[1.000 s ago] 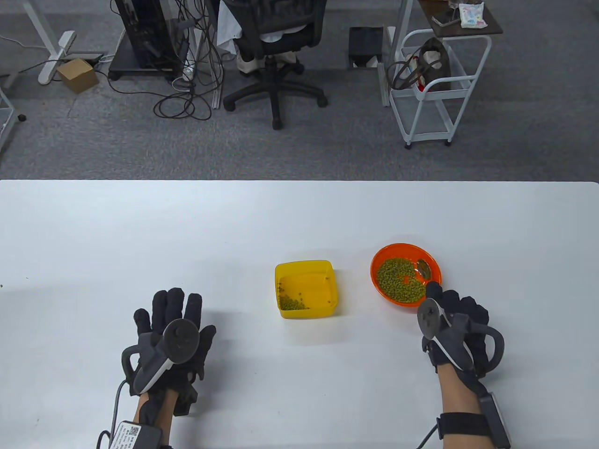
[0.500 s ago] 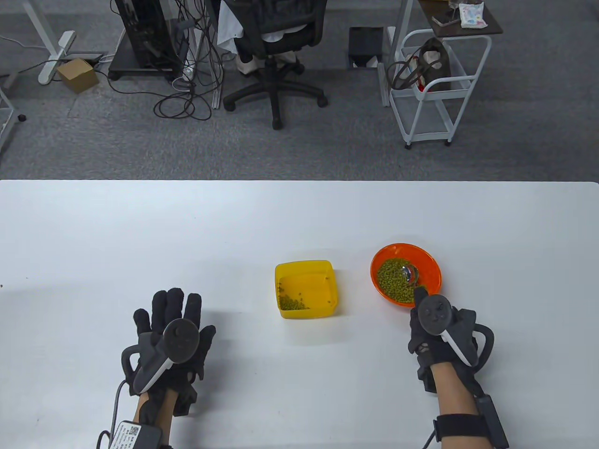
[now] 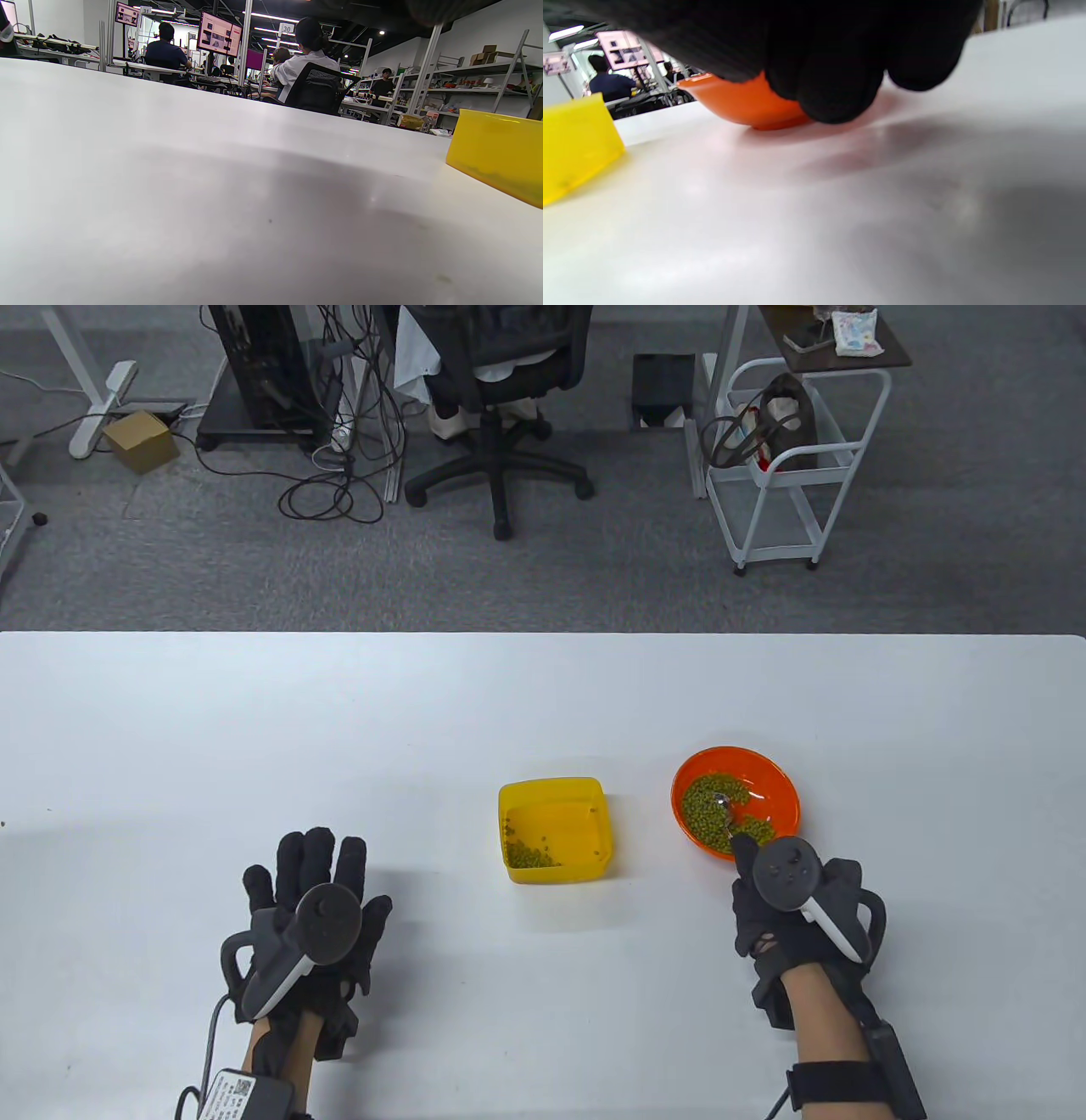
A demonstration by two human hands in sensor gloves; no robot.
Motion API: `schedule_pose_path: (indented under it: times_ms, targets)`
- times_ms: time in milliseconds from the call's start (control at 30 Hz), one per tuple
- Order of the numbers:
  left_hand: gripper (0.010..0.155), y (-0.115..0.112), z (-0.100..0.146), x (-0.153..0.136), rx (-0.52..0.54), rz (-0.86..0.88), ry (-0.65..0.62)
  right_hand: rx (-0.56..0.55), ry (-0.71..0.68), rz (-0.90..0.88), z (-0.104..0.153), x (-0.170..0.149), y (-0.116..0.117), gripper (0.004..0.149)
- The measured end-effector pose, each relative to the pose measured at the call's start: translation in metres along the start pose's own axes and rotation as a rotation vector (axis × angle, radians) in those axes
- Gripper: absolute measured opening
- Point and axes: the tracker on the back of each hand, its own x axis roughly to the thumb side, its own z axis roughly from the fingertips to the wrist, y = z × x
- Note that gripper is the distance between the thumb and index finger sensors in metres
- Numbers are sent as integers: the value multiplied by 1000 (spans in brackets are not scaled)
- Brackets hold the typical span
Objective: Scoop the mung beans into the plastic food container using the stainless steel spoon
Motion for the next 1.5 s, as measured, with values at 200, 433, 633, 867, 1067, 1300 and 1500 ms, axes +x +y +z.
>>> schedule_pose_path:
  times_ms: [200, 433, 633, 867, 1067, 1300, 1500]
  targets:
    - [75, 0, 0, 0, 2, 1, -2, 9, -21, -74, -1, 0, 6, 49]
    - [74, 0, 0, -1, 2, 4, 1, -37, 9, -131, 0, -10, 7, 50]
    - [74, 0, 0, -1, 2, 3, 1, -68, 24, -151, 0, -13, 9, 50]
    - [74, 0, 0, -1, 2, 3, 1, -96, 22, -151, 1, -14, 9, 50]
    - [75, 0, 0, -1, 1, 3, 2, -111, 22, -156, 1, -15, 9, 50]
    - [75, 0, 0, -1, -2, 2, 4, -115, 23, -158, 1, -15, 9, 51]
    - [75, 0, 0, -1, -3, 1, 5, -129, 4, -146, 2, -12, 7, 50]
